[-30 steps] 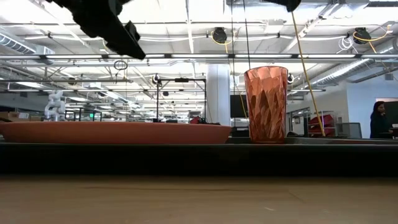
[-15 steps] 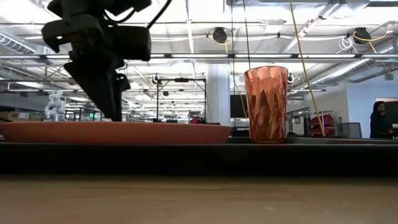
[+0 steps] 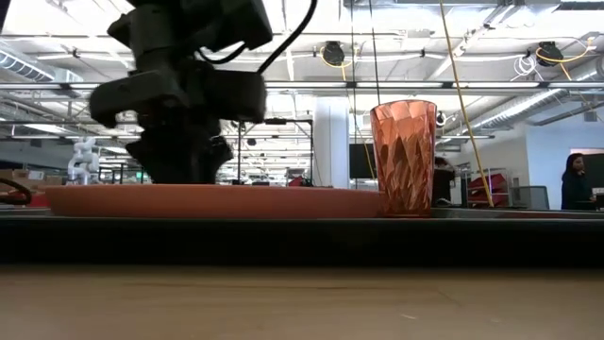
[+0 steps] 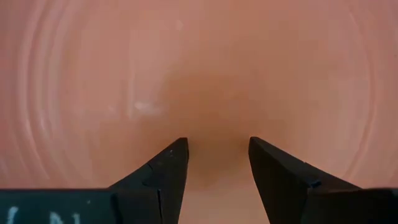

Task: Pick and place plate/cup/fork/spoon on tray
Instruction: Adjust the pink plate on the black serving tray

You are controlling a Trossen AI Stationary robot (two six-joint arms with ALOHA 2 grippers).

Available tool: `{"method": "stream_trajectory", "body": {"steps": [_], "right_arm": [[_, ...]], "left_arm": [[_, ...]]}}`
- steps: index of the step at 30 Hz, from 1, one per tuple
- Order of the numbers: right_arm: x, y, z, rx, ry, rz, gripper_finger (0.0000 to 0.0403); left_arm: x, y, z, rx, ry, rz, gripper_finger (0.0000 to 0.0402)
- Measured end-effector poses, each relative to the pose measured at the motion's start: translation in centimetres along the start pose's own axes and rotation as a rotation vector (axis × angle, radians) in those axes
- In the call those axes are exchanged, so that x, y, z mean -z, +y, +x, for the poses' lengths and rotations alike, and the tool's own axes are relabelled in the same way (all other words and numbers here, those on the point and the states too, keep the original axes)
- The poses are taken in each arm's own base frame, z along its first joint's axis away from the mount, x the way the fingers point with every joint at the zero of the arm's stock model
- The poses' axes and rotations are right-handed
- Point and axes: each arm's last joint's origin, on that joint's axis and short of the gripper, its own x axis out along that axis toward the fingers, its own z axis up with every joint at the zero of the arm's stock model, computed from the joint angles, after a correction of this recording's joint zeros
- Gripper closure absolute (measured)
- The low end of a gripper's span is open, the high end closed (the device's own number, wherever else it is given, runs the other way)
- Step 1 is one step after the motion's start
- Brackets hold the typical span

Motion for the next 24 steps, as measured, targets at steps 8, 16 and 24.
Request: {"method": "stream_trajectory", "body": {"steps": [8, 16, 24], "right_arm": [[0.1, 0.0, 0.0, 0.000, 0.005, -0.001, 0.0218], [0.2, 0.0, 0.0, -0.002, 0.023, -0.006, 0.0218], [0.3, 0.0, 0.0, -0.003, 0.029, -0.006, 0.0219]], "left_arm": [[-1.8, 1.5, -0.2, -0.055, -0.076, 0.018, 0.0225], [-2.0, 2.6, -0.3, -0.074, -0.077, -0.010, 0.0225], [-0.9, 0.6, -1.1, 0.049, 0.026, 0.014, 0.0225]]}}
